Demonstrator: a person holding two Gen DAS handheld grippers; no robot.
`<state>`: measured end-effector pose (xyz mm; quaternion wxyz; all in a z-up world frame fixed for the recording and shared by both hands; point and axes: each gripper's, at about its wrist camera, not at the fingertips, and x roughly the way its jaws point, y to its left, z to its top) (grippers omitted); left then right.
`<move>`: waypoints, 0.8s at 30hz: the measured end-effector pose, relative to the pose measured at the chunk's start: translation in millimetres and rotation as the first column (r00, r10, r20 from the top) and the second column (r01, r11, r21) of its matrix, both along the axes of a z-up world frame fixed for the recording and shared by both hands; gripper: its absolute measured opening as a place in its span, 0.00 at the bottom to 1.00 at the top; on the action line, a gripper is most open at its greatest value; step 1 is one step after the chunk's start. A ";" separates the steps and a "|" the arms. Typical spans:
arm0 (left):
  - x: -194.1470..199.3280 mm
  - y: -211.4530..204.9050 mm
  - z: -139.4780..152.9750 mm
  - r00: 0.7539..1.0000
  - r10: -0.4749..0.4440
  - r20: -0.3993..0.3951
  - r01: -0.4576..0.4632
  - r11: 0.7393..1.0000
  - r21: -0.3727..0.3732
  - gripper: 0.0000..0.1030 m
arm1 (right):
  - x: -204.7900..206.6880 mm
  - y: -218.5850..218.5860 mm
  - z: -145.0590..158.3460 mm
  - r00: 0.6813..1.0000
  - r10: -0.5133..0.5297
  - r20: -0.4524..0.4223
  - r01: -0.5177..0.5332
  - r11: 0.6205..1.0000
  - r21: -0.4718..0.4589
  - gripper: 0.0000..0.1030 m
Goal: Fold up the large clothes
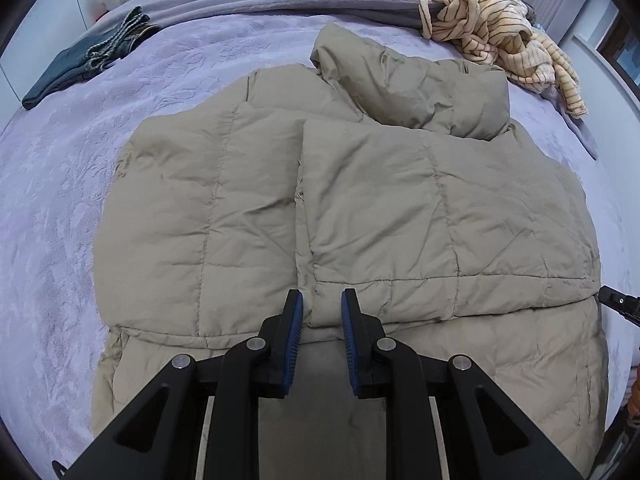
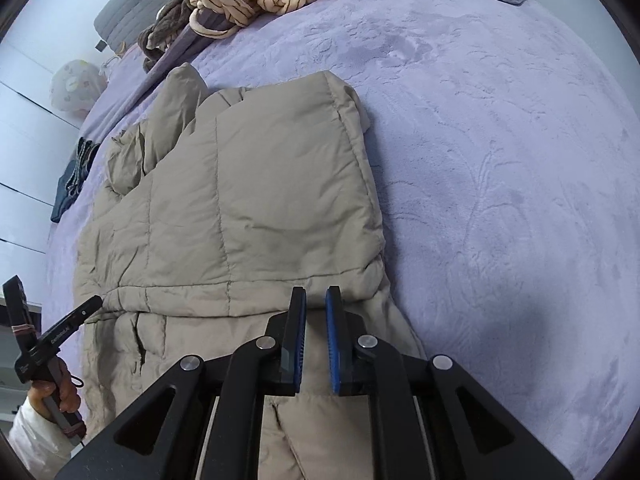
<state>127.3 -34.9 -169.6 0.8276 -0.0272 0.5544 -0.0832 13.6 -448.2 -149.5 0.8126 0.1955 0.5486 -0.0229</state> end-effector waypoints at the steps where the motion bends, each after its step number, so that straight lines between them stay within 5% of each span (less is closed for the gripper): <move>1: -1.9 0.5 1.3 1.000 0.002 -0.004 -0.002 1.000 -0.001 0.21 | -3.2 0.7 0.8 1.000 -0.002 -0.001 0.002 1.000 0.002 0.35; 3: -6.7 2.2 3.4 1.000 0.005 -0.008 -0.005 1.000 -0.004 0.21 | -6.3 2.5 2.0 1.000 -0.004 -0.002 0.004 1.000 0.004 0.48; 6: -12.8 2.2 6.0 1.000 0.014 -0.001 -0.014 1.000 0.011 0.27 | -12.7 5.0 0.0 1.000 -0.006 -0.015 0.006 1.000 0.014 0.48; 7: -14.4 2.9 6.0 1.000 0.019 -0.002 -0.019 1.000 0.015 0.70 | -14.1 5.7 -0.8 1.000 -0.007 -0.018 0.007 1.000 0.018 0.48; 8: -16.3 3.5 6.5 1.000 0.030 0.000 -0.030 0.999 0.023 0.95 | -16.2 5.9 -1.4 1.000 -0.006 -0.020 0.007 1.000 0.022 0.48; 9: -21.5 4.2 9.3 0.998 0.054 0.029 -0.055 0.997 0.046 0.99 | -17.2 6.6 -1.9 1.000 -0.006 -0.023 0.007 1.000 0.025 0.48; 15: -42.1 -2.9 11.5 0.998 0.058 0.025 -0.060 0.994 0.088 0.99 | -24.4 12.4 0.8 1.000 0.008 -0.028 -0.007 1.000 0.016 0.50; 17: -50.1 -3.9 11.9 0.998 0.061 0.011 -0.062 0.995 0.075 0.99 | -28.2 16.6 5.4 1.000 0.026 -0.017 -0.025 1.000 0.010 0.56; 19: -56.5 -3.9 14.0 0.998 0.062 -0.005 -0.062 0.995 0.072 0.99 | -32.3 19.5 10.4 0.999 0.039 -0.002 -0.039 0.999 0.019 0.83; 24: -72.5 -0.2 27.2 0.997 0.069 -0.046 -0.066 0.996 0.060 0.99 | -44.7 28.1 17.0 0.998 0.065 -0.011 -0.064 0.996 0.068 0.92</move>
